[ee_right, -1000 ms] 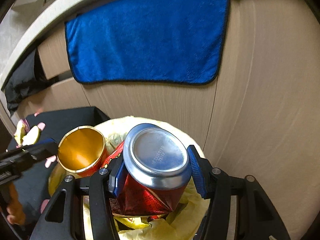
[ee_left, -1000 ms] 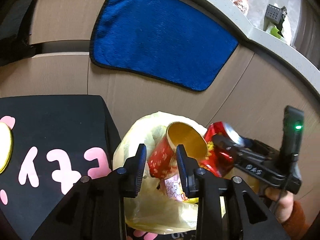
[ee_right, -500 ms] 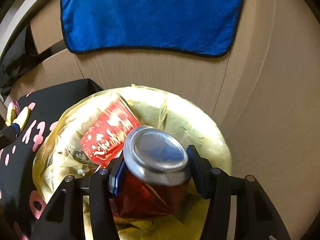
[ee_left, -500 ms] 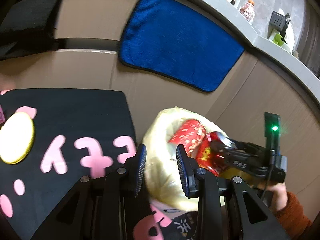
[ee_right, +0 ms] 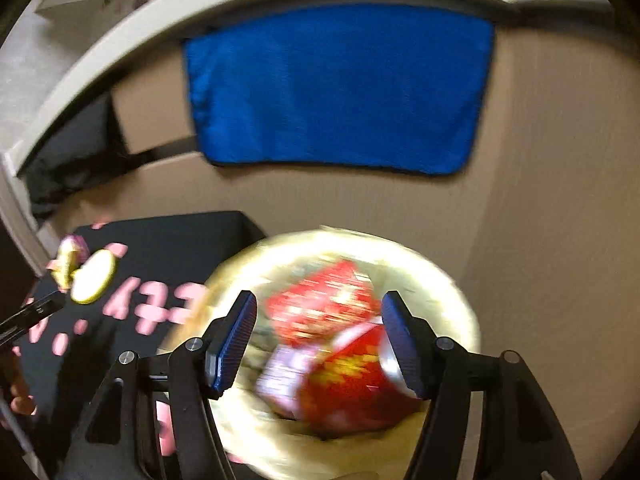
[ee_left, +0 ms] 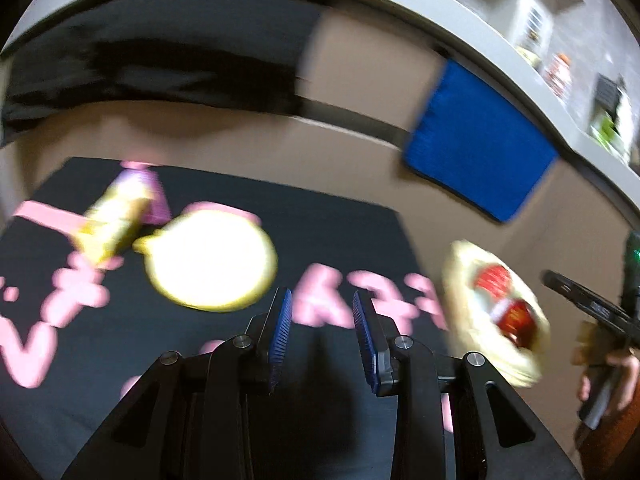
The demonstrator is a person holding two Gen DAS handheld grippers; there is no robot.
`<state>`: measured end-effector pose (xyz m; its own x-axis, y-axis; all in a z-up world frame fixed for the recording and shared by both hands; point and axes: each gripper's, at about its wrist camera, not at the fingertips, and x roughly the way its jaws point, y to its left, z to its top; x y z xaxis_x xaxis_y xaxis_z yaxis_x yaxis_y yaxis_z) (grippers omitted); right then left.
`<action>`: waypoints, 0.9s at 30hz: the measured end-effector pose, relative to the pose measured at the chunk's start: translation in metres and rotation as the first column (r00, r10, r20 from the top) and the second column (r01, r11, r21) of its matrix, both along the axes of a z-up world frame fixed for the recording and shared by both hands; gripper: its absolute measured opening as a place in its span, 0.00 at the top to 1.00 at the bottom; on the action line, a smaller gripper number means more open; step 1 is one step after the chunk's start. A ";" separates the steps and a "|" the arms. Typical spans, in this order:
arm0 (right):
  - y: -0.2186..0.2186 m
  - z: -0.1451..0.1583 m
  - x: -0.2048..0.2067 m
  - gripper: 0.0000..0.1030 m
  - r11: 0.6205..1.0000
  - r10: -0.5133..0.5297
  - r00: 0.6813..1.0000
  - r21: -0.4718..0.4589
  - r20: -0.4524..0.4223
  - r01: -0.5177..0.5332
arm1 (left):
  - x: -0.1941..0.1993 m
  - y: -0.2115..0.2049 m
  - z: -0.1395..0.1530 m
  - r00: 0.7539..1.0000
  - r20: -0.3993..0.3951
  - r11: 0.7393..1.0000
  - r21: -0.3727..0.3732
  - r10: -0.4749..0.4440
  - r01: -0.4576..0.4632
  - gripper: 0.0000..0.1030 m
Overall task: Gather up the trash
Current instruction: 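Move both tools back over the foil wrapper and yellow lid on the table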
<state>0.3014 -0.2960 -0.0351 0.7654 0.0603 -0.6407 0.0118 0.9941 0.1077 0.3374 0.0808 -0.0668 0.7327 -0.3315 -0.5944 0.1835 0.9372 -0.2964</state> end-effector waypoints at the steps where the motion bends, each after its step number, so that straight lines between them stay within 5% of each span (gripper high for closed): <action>1: 0.013 0.002 0.002 0.40 1.000 0.021 1.000 -0.003 0.005 -0.021 | 0.002 0.018 -0.001 0.999 0.015 0.999 0.002 0.040 -0.040 0.68; 5: 0.066 0.001 0.012 0.40 0.993 0.116 0.993 -0.025 -0.008 -0.116 | 0.018 0.085 -0.005 0.978 0.052 0.979 0.007 0.201 -0.202 0.67; 9: 0.119 -0.010 0.024 0.40 0.977 0.211 0.977 -0.025 -0.039 -0.212 | 0.048 0.136 -0.020 0.952 -0.021 0.951 -0.046 0.304 -0.305 0.60; 11: 0.139 -0.015 0.028 0.40 0.968 0.250 0.966 -0.022 -0.059 -0.252 | 0.069 0.147 -0.029 0.954 -0.064 0.954 -0.054 0.292 -0.295 0.59; 16: 0.178 -0.027 0.040 0.40 0.945 0.323 0.941 -0.018 -0.100 -0.326 | 0.118 0.152 -0.046 0.961 -0.089 0.963 0.085 0.263 -0.256 0.58; 24: 0.192 -0.046 0.058 0.40 0.939 0.340 0.926 -0.004 -0.165 -0.345 | 0.151 0.161 -0.068 0.954 -0.155 0.965 0.105 0.256 -0.242 0.59; 27: 0.196 -0.052 0.065 0.40 0.940 0.337 0.925 0.002 -0.175 -0.341 | 0.148 0.155 -0.070 0.966 -0.142 0.975 0.089 0.214 -0.203 0.75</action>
<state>0.3668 -0.0995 -0.0866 0.5821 0.2776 -0.7643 -0.3108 0.9445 0.1064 0.4854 0.2361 -0.1366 0.6818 -0.1319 -0.7196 -0.0597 0.9703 -0.2344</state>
